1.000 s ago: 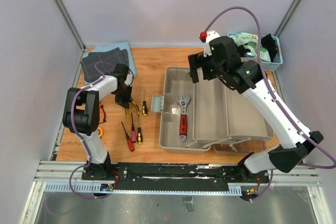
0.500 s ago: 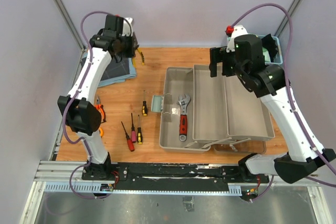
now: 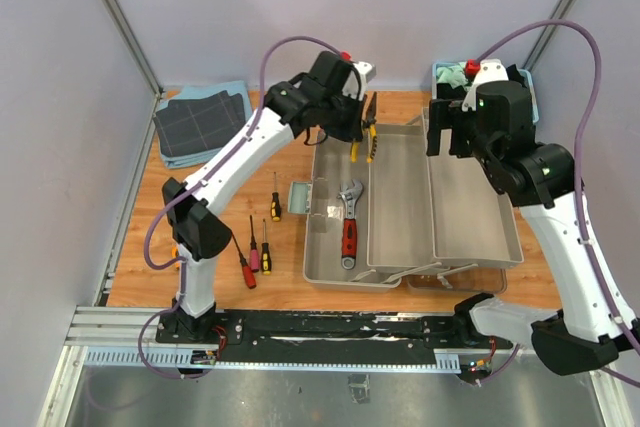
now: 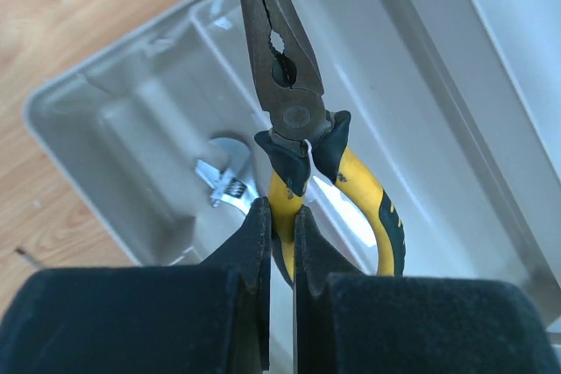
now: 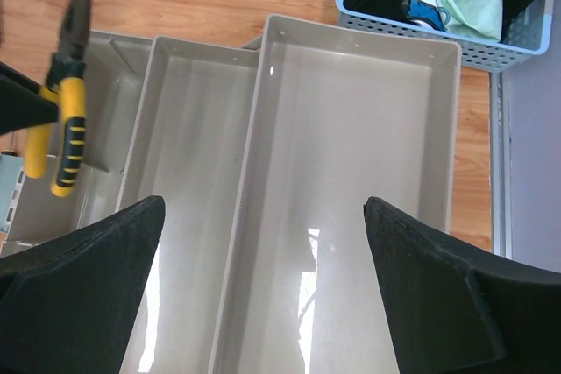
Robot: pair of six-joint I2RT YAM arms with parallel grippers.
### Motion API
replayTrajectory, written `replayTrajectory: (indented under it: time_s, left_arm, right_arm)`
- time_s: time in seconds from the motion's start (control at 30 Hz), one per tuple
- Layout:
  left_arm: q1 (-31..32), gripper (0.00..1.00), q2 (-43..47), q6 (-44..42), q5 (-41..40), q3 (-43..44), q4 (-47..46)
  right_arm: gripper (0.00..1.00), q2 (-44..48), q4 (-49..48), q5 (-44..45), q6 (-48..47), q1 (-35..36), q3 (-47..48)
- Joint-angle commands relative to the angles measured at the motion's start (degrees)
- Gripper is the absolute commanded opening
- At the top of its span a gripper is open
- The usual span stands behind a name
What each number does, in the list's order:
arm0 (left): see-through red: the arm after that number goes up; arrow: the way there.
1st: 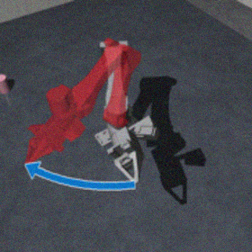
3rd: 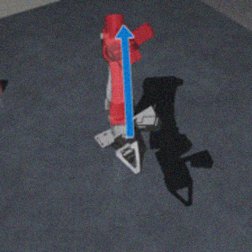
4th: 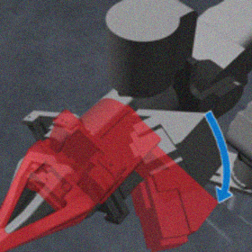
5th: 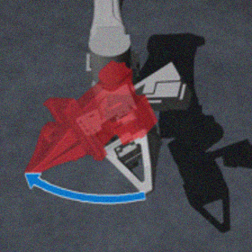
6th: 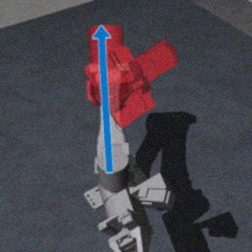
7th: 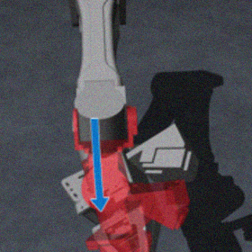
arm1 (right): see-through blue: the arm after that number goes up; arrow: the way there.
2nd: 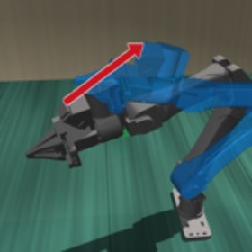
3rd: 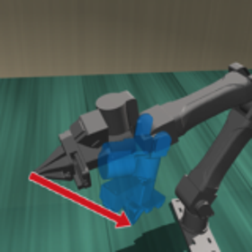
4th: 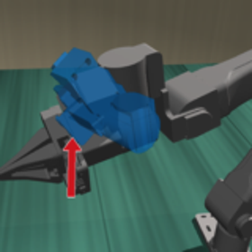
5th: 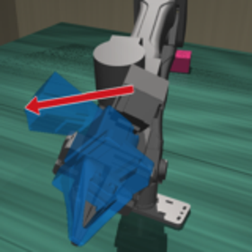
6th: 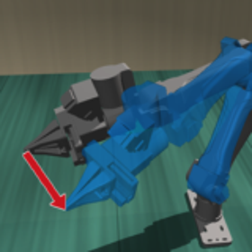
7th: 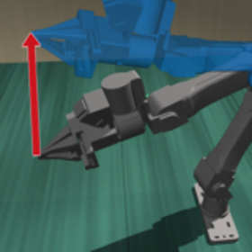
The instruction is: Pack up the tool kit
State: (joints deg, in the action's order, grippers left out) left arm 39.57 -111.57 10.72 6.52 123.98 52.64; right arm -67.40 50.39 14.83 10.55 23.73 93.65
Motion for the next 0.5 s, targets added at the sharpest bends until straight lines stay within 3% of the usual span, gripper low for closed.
replayTrajectory:
  time_s: [0.0, 0.47]
  left_arm:
    - [3.4, 0.0, -1.6, 3.3, 0.8, 2.9, -2.0]
    - [8.5, 0.0, -9.0, 12.0, 1.1, 3.5, -3.9]
  right_arm:
    - [0.98, 3.3, 2.3, 3.1, 1.5, -0.8, -1.6]
    - [0.98, 6.9, 5.0, 5.6, 2.6, -0.8, -2.7]
